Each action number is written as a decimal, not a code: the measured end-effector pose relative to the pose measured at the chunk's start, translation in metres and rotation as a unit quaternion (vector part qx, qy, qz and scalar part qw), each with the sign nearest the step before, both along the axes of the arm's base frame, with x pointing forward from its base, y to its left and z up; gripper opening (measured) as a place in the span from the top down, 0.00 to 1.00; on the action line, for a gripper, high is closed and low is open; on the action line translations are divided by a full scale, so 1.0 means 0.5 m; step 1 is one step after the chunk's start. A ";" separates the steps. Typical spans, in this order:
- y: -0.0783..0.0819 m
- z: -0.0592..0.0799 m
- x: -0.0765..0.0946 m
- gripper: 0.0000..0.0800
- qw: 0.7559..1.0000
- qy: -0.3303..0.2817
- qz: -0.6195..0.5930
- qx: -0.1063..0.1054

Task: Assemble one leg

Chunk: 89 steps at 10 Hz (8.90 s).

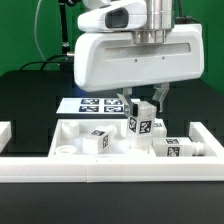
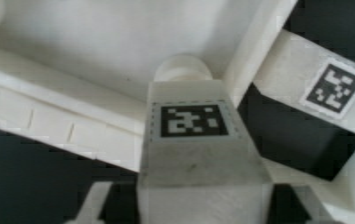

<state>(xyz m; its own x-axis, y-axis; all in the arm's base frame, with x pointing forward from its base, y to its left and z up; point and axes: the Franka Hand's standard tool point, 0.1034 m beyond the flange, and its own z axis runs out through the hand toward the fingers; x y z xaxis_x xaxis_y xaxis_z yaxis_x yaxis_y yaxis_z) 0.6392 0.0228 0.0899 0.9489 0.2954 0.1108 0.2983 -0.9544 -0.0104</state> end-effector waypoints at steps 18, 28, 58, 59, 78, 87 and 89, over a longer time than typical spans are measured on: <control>-0.004 -0.005 -0.017 0.63 0.740 0.033 -0.663 0.104; 0.017 -0.007 -0.017 0.19 0.954 0.000 -0.295 0.045; 0.006 -0.023 -0.018 0.24 0.862 0.026 -0.502 0.065; 0.006 -0.023 -0.018 0.20 0.883 0.024 -0.464 0.061; -0.003 -0.004 0.000 0.64 0.997 0.007 -0.073 -0.010; 0.002 -0.005 -0.009 0.64 0.821 0.015 -0.567 0.068; 0.004 -0.006 -0.011 0.64 0.776 0.024 -0.625 0.076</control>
Offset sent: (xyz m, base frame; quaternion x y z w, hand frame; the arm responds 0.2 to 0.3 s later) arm -0.0179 0.0063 -0.0124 0.0197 0.0073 0.2450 0.9693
